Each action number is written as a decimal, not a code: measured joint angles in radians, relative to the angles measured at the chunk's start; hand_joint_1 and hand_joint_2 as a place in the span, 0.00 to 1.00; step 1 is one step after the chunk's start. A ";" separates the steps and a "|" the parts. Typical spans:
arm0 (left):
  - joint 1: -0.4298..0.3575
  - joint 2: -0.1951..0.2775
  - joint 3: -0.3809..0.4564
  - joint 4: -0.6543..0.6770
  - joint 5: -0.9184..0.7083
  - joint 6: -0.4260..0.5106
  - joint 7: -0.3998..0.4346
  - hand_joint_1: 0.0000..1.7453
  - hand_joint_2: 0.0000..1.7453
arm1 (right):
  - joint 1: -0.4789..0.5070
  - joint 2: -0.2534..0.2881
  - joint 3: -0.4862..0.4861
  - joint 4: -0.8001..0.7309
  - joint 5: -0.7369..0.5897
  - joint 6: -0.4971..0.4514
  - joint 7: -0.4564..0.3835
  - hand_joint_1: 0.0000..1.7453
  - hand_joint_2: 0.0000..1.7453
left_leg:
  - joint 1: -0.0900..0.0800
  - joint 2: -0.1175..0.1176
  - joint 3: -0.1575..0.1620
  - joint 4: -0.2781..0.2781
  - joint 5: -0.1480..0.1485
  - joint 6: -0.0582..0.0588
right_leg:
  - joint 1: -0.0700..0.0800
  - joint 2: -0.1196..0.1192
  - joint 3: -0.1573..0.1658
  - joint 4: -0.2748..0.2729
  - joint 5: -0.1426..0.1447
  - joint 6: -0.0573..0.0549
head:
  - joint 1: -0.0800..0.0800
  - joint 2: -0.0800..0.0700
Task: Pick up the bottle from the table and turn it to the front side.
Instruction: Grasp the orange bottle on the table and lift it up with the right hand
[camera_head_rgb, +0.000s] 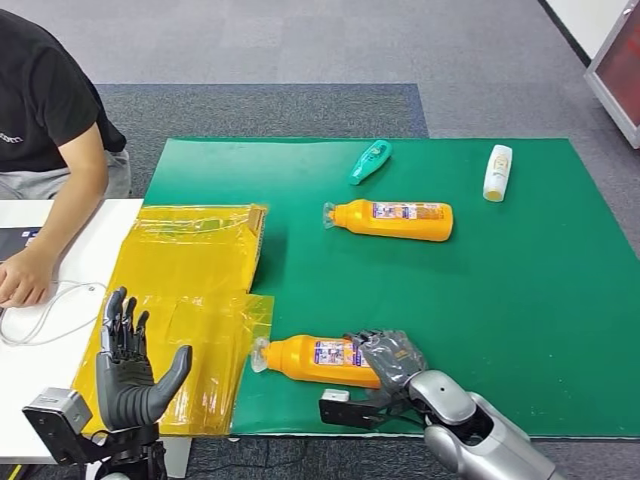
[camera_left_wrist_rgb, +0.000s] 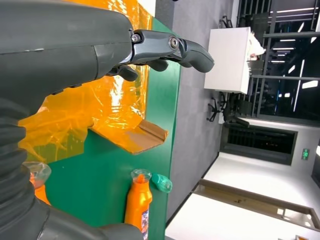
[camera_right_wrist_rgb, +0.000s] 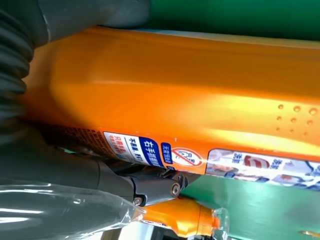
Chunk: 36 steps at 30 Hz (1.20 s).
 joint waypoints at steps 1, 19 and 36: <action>0.000 0.000 0.000 0.000 -0.001 0.000 0.000 0.00 1.00 | 0.005 0.004 -0.006 0.000 0.006 -0.012 -0.003 1.00 1.00 | 0.000 0.000 0.000 0.000 0.000 0.000 | 0.000 0.000 0.000 0.000 0.000 0.000 | 0.000 0.000; -0.008 -0.013 -0.003 -0.020 0.082 0.005 -0.055 0.00 1.00 | 0.137 0.198 -0.219 0.008 -0.165 -0.326 -0.227 1.00 1.00 | 0.000 0.000 -0.012 0.000 0.002 -0.001 | 0.000 0.000 -0.011 0.001 0.000 0.000 | 0.000 0.000; -0.020 -0.014 -0.017 -0.100 0.202 0.023 -0.129 0.00 1.00 | 0.142 0.286 -0.274 -0.026 -0.270 -0.389 -0.290 1.00 1.00 | 0.000 0.000 -0.012 0.000 0.001 -0.001 | 0.000 0.000 -0.012 0.001 0.000 0.000 | 0.000 0.000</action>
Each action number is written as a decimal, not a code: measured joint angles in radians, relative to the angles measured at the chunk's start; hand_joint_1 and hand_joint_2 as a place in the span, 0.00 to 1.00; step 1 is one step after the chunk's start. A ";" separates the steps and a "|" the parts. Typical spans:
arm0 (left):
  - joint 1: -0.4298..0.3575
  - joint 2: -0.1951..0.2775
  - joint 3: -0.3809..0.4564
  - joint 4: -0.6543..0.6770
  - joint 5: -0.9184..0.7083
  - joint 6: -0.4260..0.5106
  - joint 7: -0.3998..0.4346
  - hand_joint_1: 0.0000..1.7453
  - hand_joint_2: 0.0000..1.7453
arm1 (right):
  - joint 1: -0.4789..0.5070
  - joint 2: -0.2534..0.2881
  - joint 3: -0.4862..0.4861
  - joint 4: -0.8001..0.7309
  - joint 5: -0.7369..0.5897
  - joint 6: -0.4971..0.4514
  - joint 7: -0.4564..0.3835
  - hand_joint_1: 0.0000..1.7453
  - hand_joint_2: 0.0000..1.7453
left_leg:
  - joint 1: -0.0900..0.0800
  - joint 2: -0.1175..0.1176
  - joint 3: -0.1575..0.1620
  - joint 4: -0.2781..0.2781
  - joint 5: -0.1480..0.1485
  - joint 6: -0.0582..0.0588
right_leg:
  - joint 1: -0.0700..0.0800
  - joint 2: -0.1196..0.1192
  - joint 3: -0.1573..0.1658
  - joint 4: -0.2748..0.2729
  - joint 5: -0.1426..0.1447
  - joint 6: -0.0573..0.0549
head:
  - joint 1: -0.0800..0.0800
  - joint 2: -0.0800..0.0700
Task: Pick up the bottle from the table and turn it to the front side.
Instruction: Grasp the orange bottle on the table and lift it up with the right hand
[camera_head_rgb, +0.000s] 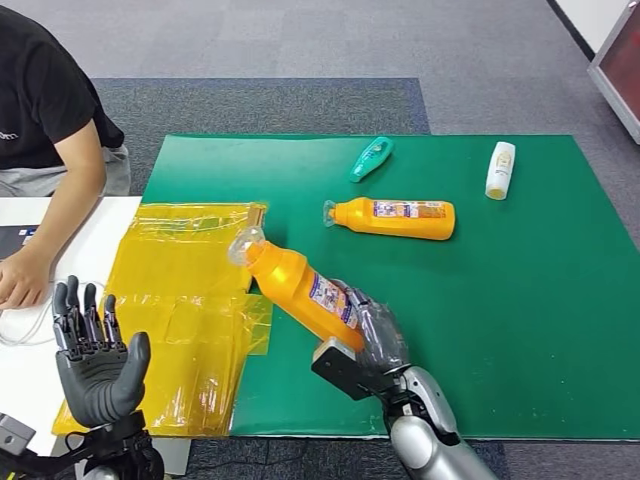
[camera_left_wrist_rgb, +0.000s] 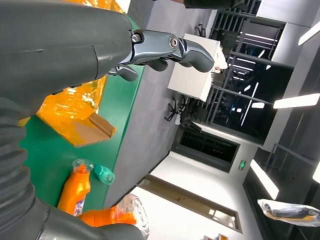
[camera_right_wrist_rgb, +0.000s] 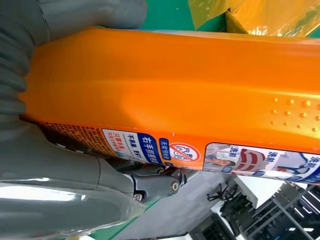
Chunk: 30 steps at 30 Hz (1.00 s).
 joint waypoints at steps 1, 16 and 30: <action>-0.001 0.000 0.000 0.000 0.004 -0.002 0.001 0.00 1.00 | 0.002 0.001 0.000 -0.002 -0.002 0.004 -0.004 1.00 1.00 | 0.000 0.000 0.000 0.000 0.000 0.000 | 0.000 0.000 0.000 0.000 0.000 0.000 | 0.000 0.000; -0.062 -0.009 0.006 0.072 0.114 -0.123 0.092 0.00 1.00 | -0.028 0.012 0.111 -0.084 -0.091 0.105 -0.054 1.00 1.00 | 0.000 0.000 0.000 0.000 0.000 0.000 | 0.000 0.000 0.000 0.000 0.000 0.000 | 0.000 0.000; -0.094 -0.008 -0.036 0.109 0.058 -0.123 0.088 0.00 1.00 | -0.085 0.021 0.142 -0.087 -0.123 0.101 -0.061 1.00 1.00 | 0.000 0.000 -0.001 0.000 0.000 0.000 | 0.000 0.000 -0.001 0.000 0.000 0.000 | 0.000 0.000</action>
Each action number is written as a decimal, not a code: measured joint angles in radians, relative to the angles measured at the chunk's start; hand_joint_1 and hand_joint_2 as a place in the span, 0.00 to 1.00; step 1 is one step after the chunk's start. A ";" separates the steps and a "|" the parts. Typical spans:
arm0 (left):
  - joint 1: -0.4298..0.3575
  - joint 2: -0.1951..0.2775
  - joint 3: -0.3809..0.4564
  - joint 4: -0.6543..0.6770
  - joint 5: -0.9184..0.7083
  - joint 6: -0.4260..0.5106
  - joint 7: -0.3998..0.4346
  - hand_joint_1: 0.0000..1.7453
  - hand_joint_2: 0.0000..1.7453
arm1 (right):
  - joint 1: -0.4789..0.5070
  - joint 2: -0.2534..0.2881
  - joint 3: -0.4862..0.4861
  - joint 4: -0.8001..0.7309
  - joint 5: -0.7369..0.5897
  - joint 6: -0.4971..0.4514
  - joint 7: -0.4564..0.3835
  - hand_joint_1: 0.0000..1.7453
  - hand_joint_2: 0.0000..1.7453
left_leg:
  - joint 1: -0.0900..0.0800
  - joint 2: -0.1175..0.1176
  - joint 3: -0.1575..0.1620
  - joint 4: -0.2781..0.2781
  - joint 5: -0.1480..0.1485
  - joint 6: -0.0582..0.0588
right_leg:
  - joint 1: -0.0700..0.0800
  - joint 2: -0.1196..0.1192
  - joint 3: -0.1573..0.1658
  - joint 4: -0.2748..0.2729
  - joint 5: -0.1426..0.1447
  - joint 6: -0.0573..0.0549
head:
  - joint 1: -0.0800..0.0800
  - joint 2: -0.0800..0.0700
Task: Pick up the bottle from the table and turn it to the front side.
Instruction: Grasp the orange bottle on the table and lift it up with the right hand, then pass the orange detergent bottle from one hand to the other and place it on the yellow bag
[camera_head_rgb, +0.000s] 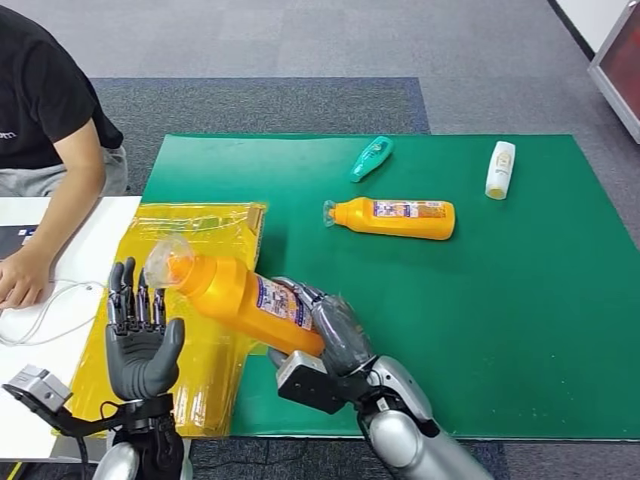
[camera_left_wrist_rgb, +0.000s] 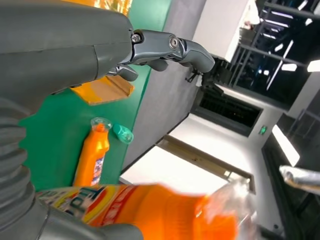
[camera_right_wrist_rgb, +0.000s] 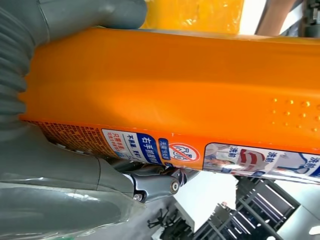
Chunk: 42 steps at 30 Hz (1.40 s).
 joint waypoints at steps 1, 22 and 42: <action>-0.002 0.001 -0.008 0.002 -0.012 0.002 -0.001 0.00 1.00 | -0.005 0.001 0.002 0.000 -0.001 0.000 0.000 1.00 1.00 | 0.000 0.000 0.000 0.000 0.000 0.000 | 0.000 0.000 0.000 0.000 0.000 0.000 | 0.000 0.000; -0.006 0.040 -0.092 0.021 -0.086 0.066 -0.038 0.00 1.00 | -0.004 0.006 0.000 0.000 -0.112 -0.015 -0.023 1.00 1.00 | 0.000 0.000 0.000 0.000 0.000 0.000 | 0.000 0.000 0.000 0.000 0.000 0.000 | 0.000 0.000; -0.006 0.106 -0.177 -0.041 -0.109 0.030 -0.073 0.00 1.00 | 0.001 0.008 0.008 -0.001 -0.151 0.064 -0.045 1.00 1.00 | 0.000 0.000 0.000 0.000 0.000 0.000 | 0.000 0.000 0.000 0.000 0.000 0.000 | 0.000 0.000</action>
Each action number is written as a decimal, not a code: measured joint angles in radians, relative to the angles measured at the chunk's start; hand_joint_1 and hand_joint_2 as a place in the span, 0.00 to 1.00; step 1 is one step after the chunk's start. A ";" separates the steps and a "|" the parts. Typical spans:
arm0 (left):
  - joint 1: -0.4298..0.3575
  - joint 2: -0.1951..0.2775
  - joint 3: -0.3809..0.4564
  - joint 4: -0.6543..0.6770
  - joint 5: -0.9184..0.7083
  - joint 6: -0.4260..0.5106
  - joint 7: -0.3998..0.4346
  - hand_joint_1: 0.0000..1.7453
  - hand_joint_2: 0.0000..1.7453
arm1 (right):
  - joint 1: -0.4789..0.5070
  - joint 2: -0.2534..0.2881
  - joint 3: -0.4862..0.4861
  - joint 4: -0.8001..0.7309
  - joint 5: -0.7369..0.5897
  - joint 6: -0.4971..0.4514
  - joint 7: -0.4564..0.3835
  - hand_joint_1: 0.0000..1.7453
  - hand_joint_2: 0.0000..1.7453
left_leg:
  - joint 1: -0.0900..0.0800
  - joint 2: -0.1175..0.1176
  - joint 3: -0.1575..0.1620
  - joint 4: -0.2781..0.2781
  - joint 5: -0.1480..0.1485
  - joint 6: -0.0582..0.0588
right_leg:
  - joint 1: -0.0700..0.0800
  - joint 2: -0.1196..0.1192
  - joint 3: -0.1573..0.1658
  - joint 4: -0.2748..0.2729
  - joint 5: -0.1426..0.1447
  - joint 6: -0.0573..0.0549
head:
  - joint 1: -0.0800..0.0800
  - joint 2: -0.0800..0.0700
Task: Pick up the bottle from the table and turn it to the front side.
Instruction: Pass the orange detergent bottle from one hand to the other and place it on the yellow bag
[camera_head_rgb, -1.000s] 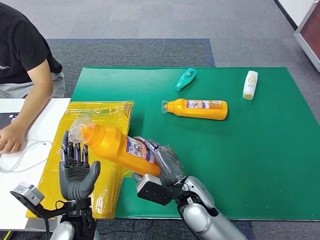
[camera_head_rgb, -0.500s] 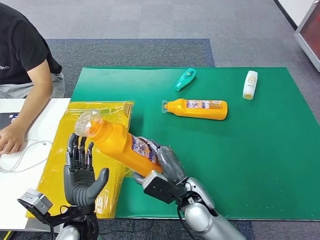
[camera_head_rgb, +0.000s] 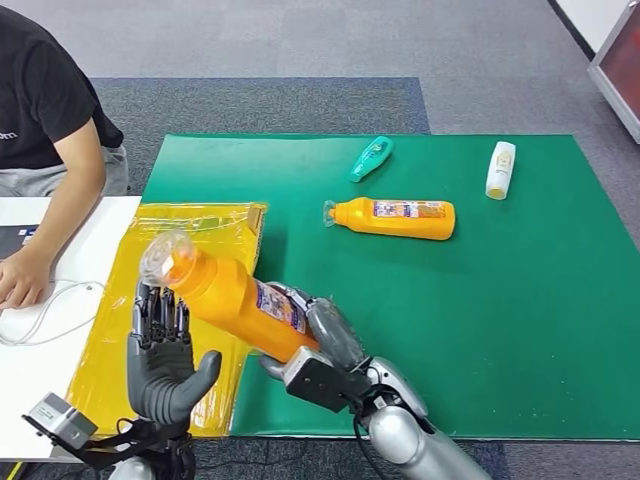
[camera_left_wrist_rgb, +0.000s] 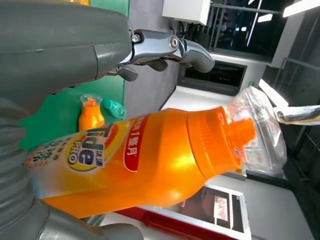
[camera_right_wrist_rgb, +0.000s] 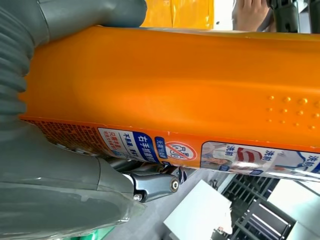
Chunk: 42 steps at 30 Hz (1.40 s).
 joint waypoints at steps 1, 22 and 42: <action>0.000 0.002 -0.001 -0.003 -0.002 0.000 -0.001 0.00 1.00 | 0.002 0.000 0.001 0.000 0.003 0.002 0.000 1.00 1.00 | 0.000 0.000 0.000 0.000 0.000 0.000 | 0.000 0.000 0.000 0.000 0.000 0.000 | 0.000 0.000; 0.004 0.013 0.000 -0.032 0.002 -0.001 0.014 0.00 1.00 | 0.069 -0.068 0.019 -0.050 0.126 -0.002 -0.024 0.99 1.00 | 0.000 0.000 0.000 0.000 0.000 0.000 | 0.000 0.000 0.000 0.000 0.000 0.000 | 0.000 0.000; -0.006 0.002 0.026 0.007 0.036 -0.003 0.023 0.00 1.00 | -0.013 -0.063 0.025 -0.172 -0.084 0.097 -0.049 1.00 1.00 | 0.000 0.000 0.000 0.000 0.000 0.000 | 0.000 0.000 0.000 0.000 0.000 0.000 | 0.000 0.000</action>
